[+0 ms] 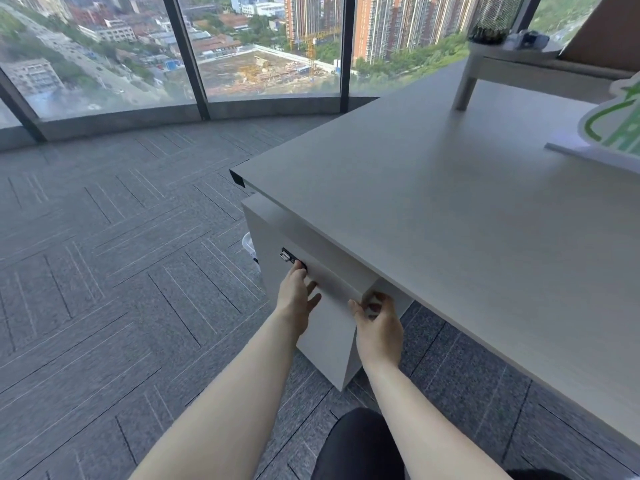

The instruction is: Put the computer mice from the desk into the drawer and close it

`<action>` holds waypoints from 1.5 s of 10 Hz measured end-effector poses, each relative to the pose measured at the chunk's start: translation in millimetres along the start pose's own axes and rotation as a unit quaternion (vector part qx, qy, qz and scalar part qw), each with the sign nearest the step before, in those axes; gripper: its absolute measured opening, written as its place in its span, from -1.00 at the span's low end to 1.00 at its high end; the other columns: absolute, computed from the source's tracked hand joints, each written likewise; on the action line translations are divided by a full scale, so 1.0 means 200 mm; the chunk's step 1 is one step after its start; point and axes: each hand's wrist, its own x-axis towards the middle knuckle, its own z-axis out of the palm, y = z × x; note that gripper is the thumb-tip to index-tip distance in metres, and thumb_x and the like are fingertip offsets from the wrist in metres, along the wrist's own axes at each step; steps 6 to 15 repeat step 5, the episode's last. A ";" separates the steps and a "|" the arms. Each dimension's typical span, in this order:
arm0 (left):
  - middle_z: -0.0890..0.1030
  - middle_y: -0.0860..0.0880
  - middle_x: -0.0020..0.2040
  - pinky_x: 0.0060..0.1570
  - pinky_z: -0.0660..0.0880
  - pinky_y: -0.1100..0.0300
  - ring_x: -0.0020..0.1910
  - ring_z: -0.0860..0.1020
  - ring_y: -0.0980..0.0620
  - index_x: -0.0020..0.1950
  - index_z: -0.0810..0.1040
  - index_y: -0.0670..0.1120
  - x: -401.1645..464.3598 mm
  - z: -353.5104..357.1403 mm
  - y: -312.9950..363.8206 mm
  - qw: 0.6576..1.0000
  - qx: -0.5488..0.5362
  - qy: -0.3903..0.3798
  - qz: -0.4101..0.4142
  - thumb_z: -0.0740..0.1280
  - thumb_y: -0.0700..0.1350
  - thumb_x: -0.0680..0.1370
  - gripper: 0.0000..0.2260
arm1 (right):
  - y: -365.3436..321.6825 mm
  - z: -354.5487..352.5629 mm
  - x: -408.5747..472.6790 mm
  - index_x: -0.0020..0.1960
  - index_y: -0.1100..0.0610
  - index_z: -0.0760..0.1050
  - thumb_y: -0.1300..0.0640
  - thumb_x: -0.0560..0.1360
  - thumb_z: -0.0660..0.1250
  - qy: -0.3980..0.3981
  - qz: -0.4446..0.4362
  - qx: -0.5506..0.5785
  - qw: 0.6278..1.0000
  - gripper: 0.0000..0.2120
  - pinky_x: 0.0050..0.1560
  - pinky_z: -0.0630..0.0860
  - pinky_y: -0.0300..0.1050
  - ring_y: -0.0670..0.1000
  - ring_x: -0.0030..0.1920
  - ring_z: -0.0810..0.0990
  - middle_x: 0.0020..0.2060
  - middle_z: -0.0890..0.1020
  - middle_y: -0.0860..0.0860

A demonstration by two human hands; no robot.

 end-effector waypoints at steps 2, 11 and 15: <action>0.40 -0.04 0.41 0.31 0.42 -0.02 0.31 0.47 -0.13 0.48 0.32 -0.03 -0.07 -0.03 -0.05 1.000 0.018 0.016 -0.006 0.08 -0.12 0.63 -0.60 | -0.04 -0.09 -0.03 0.20 0.09 0.48 -0.05 0.51 0.38 -0.059 0.036 -0.028 0.997 -0.66 -0.10 0.48 -0.09 0.13 0.05 0.64 0.07 0.66 0.04; 0.62 -0.12 -0.29 -0.45 0.35 0.26 -0.38 0.54 -0.04 0.09 0.59 -0.31 -0.45 -0.32 -0.33 0.985 0.167 0.018 -0.045 0.25 -0.36 0.50 -0.79 | -0.32 -0.39 -0.30 -0.17 -0.02 0.63 0.28 0.53 0.28 -0.151 -0.081 0.058 0.983 -0.74 -0.23 0.61 0.09 0.06 -0.37 0.61 -0.32 0.70 0.01; 0.62 -0.12 -0.29 -0.45 0.35 0.26 -0.38 0.54 -0.04 0.09 0.59 -0.31 -0.45 -0.32 -0.33 0.985 0.167 0.018 -0.045 0.25 -0.36 0.50 -0.79 | -0.32 -0.39 -0.30 -0.17 -0.02 0.63 0.28 0.53 0.28 -0.151 -0.081 0.058 0.983 -0.74 -0.23 0.61 0.09 0.06 -0.37 0.61 -0.32 0.70 0.01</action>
